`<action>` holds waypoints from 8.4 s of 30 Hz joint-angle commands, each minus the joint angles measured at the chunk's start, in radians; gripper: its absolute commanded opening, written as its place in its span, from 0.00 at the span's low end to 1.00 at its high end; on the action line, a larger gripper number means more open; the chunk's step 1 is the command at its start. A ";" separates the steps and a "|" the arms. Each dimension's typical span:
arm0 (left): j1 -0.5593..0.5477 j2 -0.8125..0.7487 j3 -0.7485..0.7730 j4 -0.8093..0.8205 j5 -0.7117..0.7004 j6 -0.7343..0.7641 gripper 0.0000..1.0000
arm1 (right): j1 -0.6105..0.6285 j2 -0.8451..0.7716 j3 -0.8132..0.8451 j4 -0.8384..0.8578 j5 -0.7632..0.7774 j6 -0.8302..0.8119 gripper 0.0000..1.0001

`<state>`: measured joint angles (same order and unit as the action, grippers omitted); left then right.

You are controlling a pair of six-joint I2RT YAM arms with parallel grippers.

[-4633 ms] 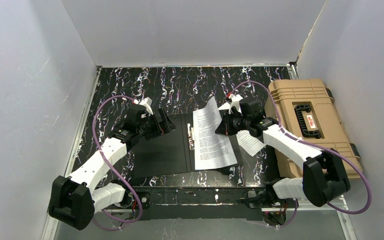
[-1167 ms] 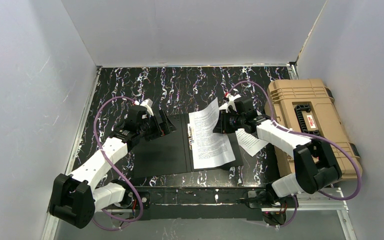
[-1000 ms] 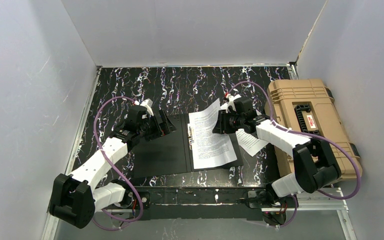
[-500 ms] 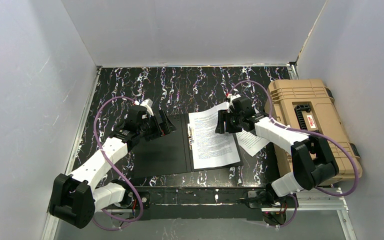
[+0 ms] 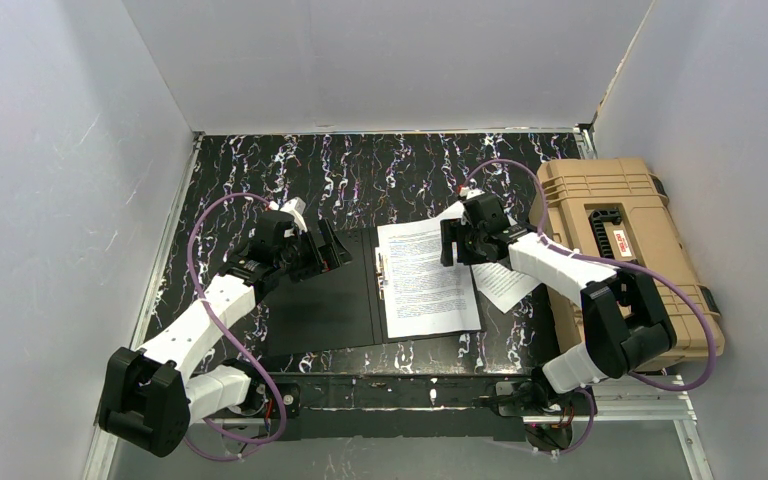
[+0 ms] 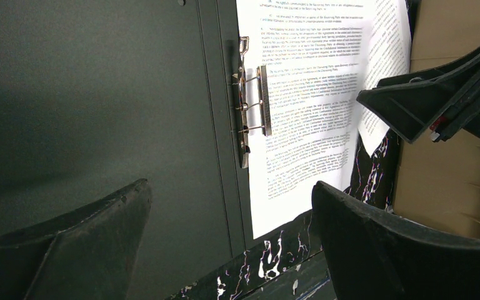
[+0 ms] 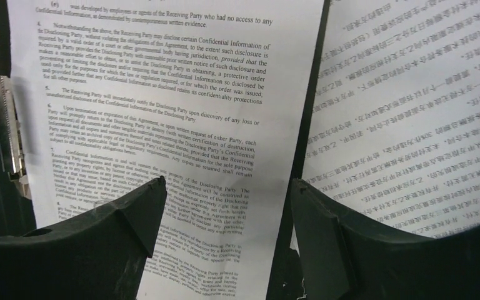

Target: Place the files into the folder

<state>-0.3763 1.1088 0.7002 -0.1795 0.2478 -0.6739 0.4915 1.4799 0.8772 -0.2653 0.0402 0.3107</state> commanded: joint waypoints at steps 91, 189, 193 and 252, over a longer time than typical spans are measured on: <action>-0.003 -0.036 -0.008 -0.005 0.017 0.006 0.98 | 0.181 -0.071 -0.018 -0.047 0.157 0.158 0.90; -0.001 -0.207 0.335 -0.372 -0.190 0.196 0.98 | 0.119 -0.263 0.221 0.029 -0.217 -0.262 0.01; 0.000 -0.223 0.412 -0.415 -0.230 0.230 0.98 | 0.192 -0.299 0.219 0.034 -0.248 -0.390 0.01; -0.001 0.006 0.674 -0.663 0.629 0.252 0.91 | 0.947 -0.393 0.422 -0.512 -0.176 -1.583 0.01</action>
<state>-0.3763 1.1244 1.3987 -0.8661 0.7616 -0.4122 1.4132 1.0920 1.2644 -0.7868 -0.2260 -1.2343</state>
